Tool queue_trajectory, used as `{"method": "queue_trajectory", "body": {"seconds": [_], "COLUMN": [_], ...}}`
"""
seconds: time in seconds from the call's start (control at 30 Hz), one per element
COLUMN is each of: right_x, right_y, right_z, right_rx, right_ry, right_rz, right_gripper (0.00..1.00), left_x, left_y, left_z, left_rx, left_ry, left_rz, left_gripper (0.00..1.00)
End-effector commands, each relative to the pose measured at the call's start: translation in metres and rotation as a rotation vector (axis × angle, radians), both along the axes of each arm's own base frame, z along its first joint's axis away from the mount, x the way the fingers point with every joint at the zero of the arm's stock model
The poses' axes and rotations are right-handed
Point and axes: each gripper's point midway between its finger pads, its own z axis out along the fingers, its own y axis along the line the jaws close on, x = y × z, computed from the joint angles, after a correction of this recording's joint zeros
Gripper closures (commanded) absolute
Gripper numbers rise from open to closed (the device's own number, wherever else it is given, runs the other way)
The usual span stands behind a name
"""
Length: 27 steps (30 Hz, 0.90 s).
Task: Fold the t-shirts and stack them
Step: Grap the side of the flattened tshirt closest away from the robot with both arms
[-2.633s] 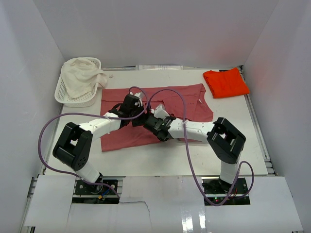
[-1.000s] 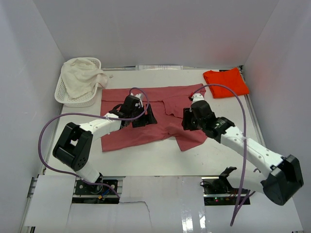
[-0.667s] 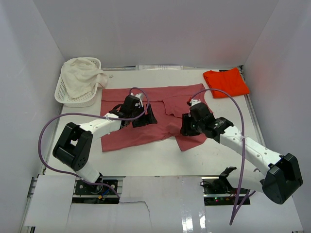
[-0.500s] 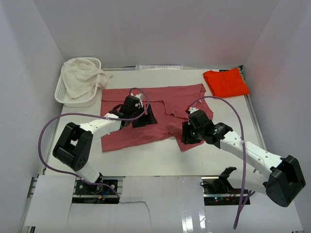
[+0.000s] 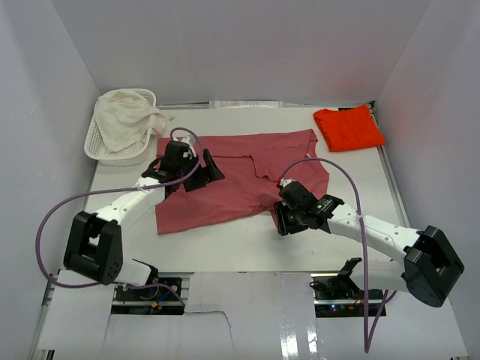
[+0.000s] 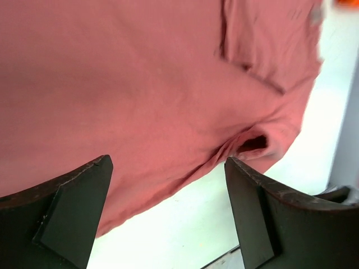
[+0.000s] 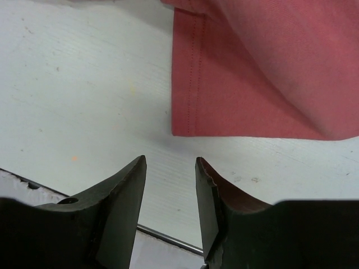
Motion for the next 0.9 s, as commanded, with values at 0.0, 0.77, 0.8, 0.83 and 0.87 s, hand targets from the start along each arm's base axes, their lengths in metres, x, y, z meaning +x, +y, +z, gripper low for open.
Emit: {"method": "queue_trajectory", "body": {"seconds": [0.0,0.77,0.8,0.83,0.87], "right_x": [0.006,0.022,0.023,0.022,0.022], "right_y": [0.000,0.010,0.010,0.009,0.009], "right_z": [-0.012,-0.050,-0.050,-0.052,-0.053], "right_rx": [-0.040,-0.110,-0.116,-0.124,-0.130], "right_ry": [-0.026,-0.015,-0.015,-0.009,-0.009], "right_rz": [0.017,0.055,0.053,0.056,0.059], "right_gripper": [0.53,0.60,0.69,0.73,0.81], "left_x": [-0.003,-0.047,-0.049,-0.050,-0.051], "left_y": [0.034,0.127,0.126,0.126,0.126], "left_z": [0.043,0.030,0.029,0.029,0.027], "left_rx": [-0.046,0.045,0.039,0.036,0.036], "left_ry": [-0.058,0.038,0.043,0.046,0.050], "left_rz": [0.113,0.320,0.316,0.316,0.312], "left_gripper": [0.07,0.02,0.02,0.02,0.02]}}
